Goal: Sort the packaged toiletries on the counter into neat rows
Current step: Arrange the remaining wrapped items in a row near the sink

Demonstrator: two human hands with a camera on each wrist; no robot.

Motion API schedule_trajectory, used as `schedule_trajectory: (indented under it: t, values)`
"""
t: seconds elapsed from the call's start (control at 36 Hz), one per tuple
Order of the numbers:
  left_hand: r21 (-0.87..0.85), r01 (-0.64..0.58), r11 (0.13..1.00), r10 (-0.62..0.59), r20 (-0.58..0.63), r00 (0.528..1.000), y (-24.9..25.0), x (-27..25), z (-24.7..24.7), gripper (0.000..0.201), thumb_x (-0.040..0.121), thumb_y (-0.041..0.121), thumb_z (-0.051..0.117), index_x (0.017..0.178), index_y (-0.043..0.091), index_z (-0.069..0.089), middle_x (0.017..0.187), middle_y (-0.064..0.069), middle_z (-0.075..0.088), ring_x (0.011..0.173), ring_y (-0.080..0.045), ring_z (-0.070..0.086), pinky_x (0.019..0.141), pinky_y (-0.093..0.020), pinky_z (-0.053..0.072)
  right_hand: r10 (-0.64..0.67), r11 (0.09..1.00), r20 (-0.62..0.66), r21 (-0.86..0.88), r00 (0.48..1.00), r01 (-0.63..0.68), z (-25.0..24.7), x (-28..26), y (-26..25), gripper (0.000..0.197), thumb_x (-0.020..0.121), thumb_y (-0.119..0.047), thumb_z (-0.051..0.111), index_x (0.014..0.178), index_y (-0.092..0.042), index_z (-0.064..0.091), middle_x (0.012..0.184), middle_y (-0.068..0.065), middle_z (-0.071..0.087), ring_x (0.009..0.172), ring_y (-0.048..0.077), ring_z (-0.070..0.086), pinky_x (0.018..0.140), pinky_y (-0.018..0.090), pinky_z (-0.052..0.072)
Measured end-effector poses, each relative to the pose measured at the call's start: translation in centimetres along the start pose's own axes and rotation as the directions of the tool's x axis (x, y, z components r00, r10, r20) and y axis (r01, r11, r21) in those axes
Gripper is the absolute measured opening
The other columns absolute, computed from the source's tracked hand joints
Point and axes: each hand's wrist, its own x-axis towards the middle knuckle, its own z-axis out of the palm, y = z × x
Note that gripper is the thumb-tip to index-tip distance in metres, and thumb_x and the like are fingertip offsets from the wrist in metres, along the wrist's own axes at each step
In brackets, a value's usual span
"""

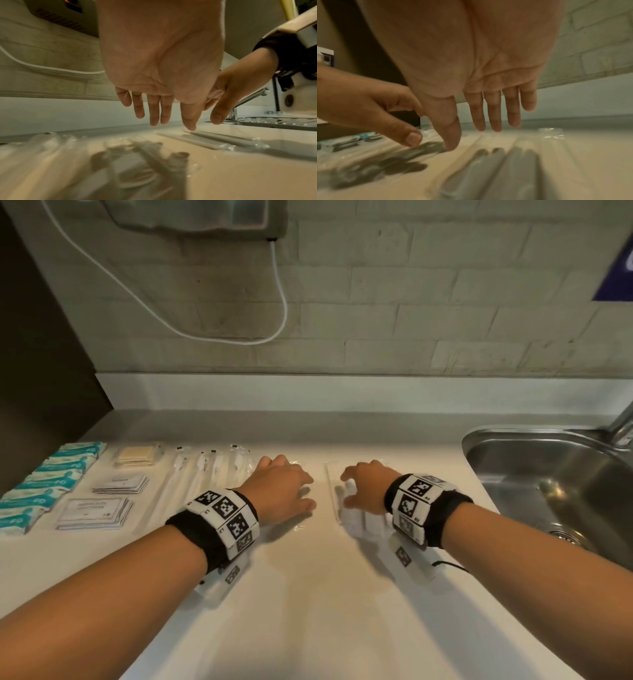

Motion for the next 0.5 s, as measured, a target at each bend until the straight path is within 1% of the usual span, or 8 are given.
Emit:
schedule_trajectory:
  t: [0.08, 0.14, 0.19, 0.25, 0.28, 0.36, 0.5]
  values:
    - [-0.008, -0.072, 0.997, 0.072, 0.001, 0.997, 2.5, 0.8, -0.2, 0.053, 0.093, 0.056, 0.046, 0.14, 0.03, 0.049, 0.14, 0.007, 0.053, 0.126, -0.017, 0.039, 0.104, -0.039, 0.027, 0.049, 0.994, 0.056, -0.101, 0.997, -0.044, 0.0, -1.2, 1.5, 0.044, 0.089, -0.036, 0.059, 0.128, -0.017, 0.058, 0.125, 0.006, 0.062, 0.116, 0.025, 0.056, 0.097, 0.038, 0.049]
    - [0.016, -0.105, 0.994, 0.105, 0.013, 0.994, 3.8, 1.2, 0.1, 0.052, 0.095, 0.055, 0.043, 0.138, 0.028, 0.051, 0.141, 0.005, 0.052, 0.129, -0.019, 0.039, 0.106, -0.04, 0.027, 0.061, 0.989, 0.091, -0.139, 0.994, -0.048, 0.5, -1.7, 1.9, 0.04, 0.088, -0.035, 0.059, 0.124, -0.017, 0.062, 0.121, 0.006, 0.064, 0.115, 0.025, 0.057, 0.096, 0.037, 0.049]
    - [0.064, -0.114, 0.991, 0.11, 0.062, 0.992, 4.8, 1.4, 0.5, 0.051, 0.095, 0.056, 0.041, 0.131, 0.023, 0.055, 0.139, 0.003, 0.054, 0.132, -0.021, 0.039, 0.108, -0.042, 0.026, 0.048, 0.988, 0.108, -0.15, 0.993, -0.031, 1.2, -2.0, 2.1, 0.038, 0.087, -0.034, 0.062, 0.121, -0.017, 0.063, 0.117, 0.006, 0.064, 0.11, 0.025, 0.06, 0.091, 0.035, 0.051]
    - [0.112, -0.106, 0.988, 0.091, 0.131, 0.987, 5.3, 1.4, 1.1, 0.049, 0.094, 0.057, 0.04, 0.119, 0.019, 0.059, 0.136, 0.0, 0.056, 0.134, -0.024, 0.038, 0.11, -0.045, 0.025, 0.03, 0.99, 0.1, -0.142, 0.995, -0.015, 1.7, -2.0, 2.1, 0.036, 0.087, -0.034, 0.063, 0.119, -0.016, 0.064, 0.115, 0.006, 0.064, 0.106, 0.024, 0.061, 0.088, 0.034, 0.052]
    - [0.14, -0.11, 0.984, 0.088, 0.156, 0.984, 5.3, 1.4, 1.3, 0.05, 0.094, 0.058, 0.04, 0.117, 0.018, 0.059, 0.139, -0.001, 0.054, 0.137, -0.025, 0.036, 0.111, -0.046, 0.023, 0.022, 0.991, 0.096, -0.135, 0.995, -0.009, 1.9, -2.0, 2.0, 0.036, 0.088, -0.033, 0.062, 0.12, -0.016, 0.063, 0.116, 0.006, 0.063, 0.107, 0.025, 0.06, 0.089, 0.034, 0.052]
    - [0.177, -0.12, 0.977, 0.089, 0.173, 0.981, 4.9, 1.0, 1.7, 0.054, 0.095, 0.058, 0.04, 0.125, 0.016, 0.056, 0.151, -0.001, 0.043, 0.145, -0.025, 0.025, 0.115, -0.046, 0.016, -0.002, 0.993, 0.104, -0.116, 0.995, 0.014, 2.3, -1.7, 1.6, 0.038, 0.09, -0.03, 0.058, 0.125, -0.015, 0.059, 0.123, 0.007, 0.058, 0.114, 0.026, 0.054, 0.094, 0.037, 0.05]
    - [0.146, -0.111, 0.983, 0.075, 0.229, 0.97, 2.9, -0.1, 1.5, 0.056, 0.095, 0.056, 0.042, 0.135, 0.019, 0.051, 0.157, 0.002, 0.034, 0.149, -0.023, 0.015, 0.117, -0.045, 0.009, -0.035, 0.998, 0.096, -0.045, 0.995, 0.039, 2.6, -1.1, 0.7, 0.039, 0.091, -0.026, 0.056, 0.128, -0.016, 0.056, 0.127, 0.007, 0.054, 0.117, 0.026, 0.051, 0.096, 0.039, 0.048]
